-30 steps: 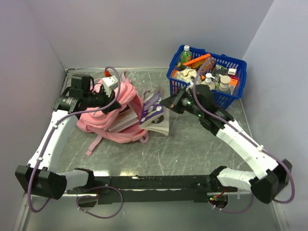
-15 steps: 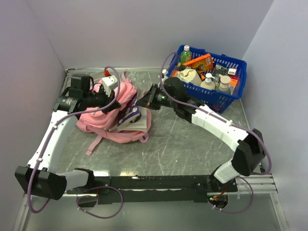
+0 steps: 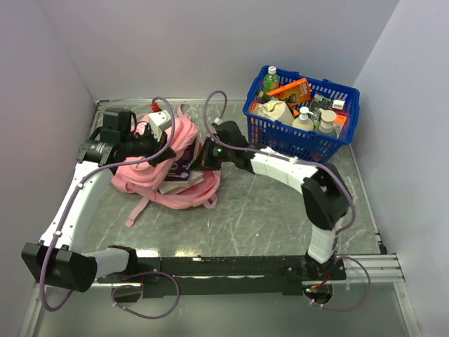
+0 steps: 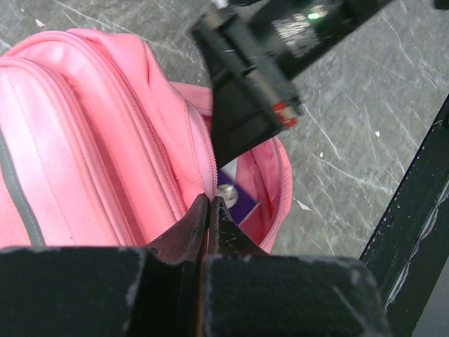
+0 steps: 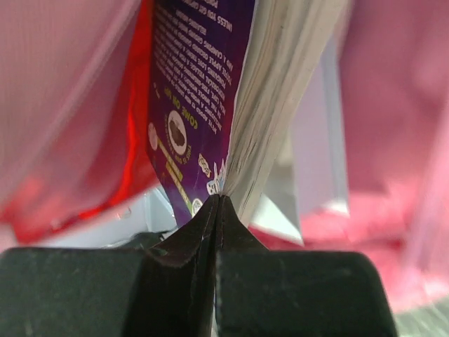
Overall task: Pack the student bag
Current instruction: Place the book in the student bag.
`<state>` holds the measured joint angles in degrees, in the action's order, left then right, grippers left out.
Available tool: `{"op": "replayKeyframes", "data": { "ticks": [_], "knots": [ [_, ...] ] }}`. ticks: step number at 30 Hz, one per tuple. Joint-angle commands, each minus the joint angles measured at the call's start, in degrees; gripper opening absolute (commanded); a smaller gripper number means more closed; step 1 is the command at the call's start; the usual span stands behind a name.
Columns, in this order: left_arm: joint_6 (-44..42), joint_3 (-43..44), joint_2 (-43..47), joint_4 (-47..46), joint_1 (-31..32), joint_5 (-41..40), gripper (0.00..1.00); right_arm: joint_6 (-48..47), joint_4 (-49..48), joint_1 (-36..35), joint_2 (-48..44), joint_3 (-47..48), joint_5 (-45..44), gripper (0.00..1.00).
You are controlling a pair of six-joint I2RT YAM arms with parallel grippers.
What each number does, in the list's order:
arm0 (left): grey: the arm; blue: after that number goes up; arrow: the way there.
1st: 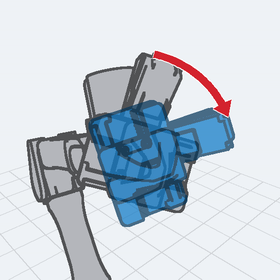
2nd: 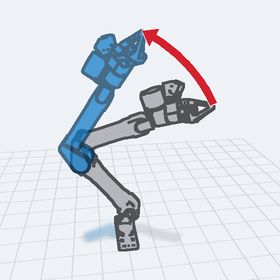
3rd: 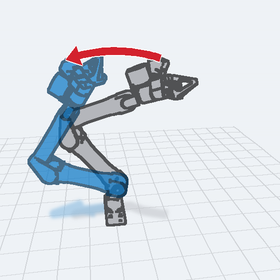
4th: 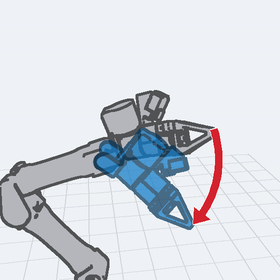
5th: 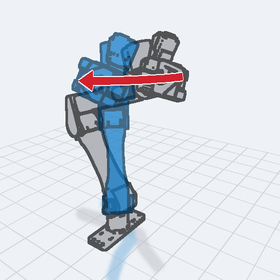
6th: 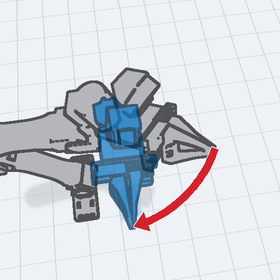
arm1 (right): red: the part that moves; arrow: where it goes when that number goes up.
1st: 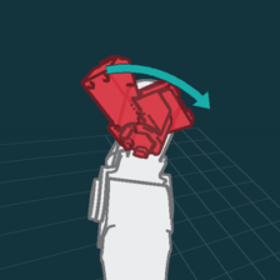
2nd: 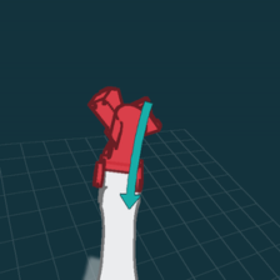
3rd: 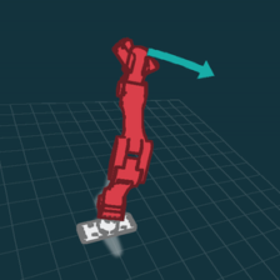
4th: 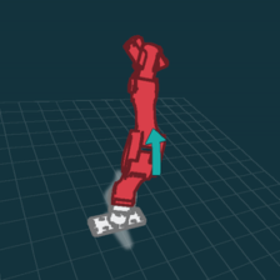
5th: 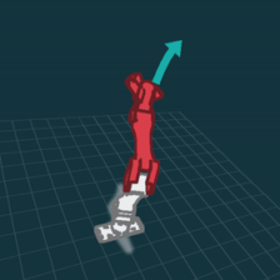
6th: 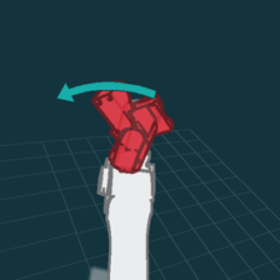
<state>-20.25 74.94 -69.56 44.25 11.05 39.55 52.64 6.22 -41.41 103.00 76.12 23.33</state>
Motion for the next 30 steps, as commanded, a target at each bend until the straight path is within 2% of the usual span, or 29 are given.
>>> {"op": "replayKeyframes", "data": {
  "ticks": [1, 4, 5, 6, 9, 10, 12, 13, 16, 17, 20, 26, 30],
  "knots": [
    [-0.4, 2.67, 1.71, -2.15, -0.33, 1.67, 0.01, -2.54, 0.89, -1.74, 6.24, 9.56, 0.22, 0.0],
    [-0.4, 2.76, 1.8, -2.15, -0.33, 1.41, 0.01, -3.77, 3.78, -3.41, 9.67, 14.4, 2.24, 0.0],
    [-0.4, 2.76, 1.62, -1.98, -0.33, 1.41, 0.01, -4.82, 4.5, -3.5, 10.02, 15.8, 3.03, 0.06],
    [-0.58, 2.93, 1.45, -1.8, -0.33, 1.49, 0.01, -5.0, 4.68, -3.5, 8.81, 14.95, 3.03, 0.18],
    [-1.11, 2.59, 1.53, -1.53, -0.33, 1.23, 0.01, -4.48, -0.31, -1.58, 1.45, 5.3, 0.14, 0.47],
    [-1.11, 2.41, 1.62, -1.62, -0.33, 1.23, 0.01, -4.04, -1.63, 0.52, -0.24, 0.92, -0.04, 0.49],
    [-1.11, 1.97, 1.8, -1.97, -0.41, 1.14, 0.01, -4.21, -2.97, 2.46, -3.58, -1.49, -0.65, 0.51],
    [-1.19, 1.97, 1.54, -1.89, -0.41, 1.32, 0.01, -4.48, -2.88, 3.34, -4.38, -2.8, -1.09, 0.5],
    [-1.02, 2.32, 1.36, -1.54, -0.41, 1.58, 0.01, -5.62, -3.67, 5.63, -5.88, -3.69, -2.15, 0.39],
    [-0.93, 2.32, 1.44, -1.45, -0.41, 1.67, 0.01, -5.88, -3.67, 6.07, -5.88, -3.52, -2.32, 0.23],
    [-1.02, 1.88, 1.88, -1.62, -0.41, 1.49, 0.01, -5.27, -4.28, 6.78, -5.1, -4.22, -3.64, 0.0],
    [-1.37, 2.14, 2.15, -1.1, -0.41, 1.23, 0.01, -4.22, -3.76, 6.52, 2.36, 1.48, -6.54, 0.0],
    [-1.02, 2.76, 1.8, -0.75, -0.41, 1.67, 0.01, -1.06, -0.69, 4.24, 8.43, 9.55, -9.53, 0.0]
  ]
}}
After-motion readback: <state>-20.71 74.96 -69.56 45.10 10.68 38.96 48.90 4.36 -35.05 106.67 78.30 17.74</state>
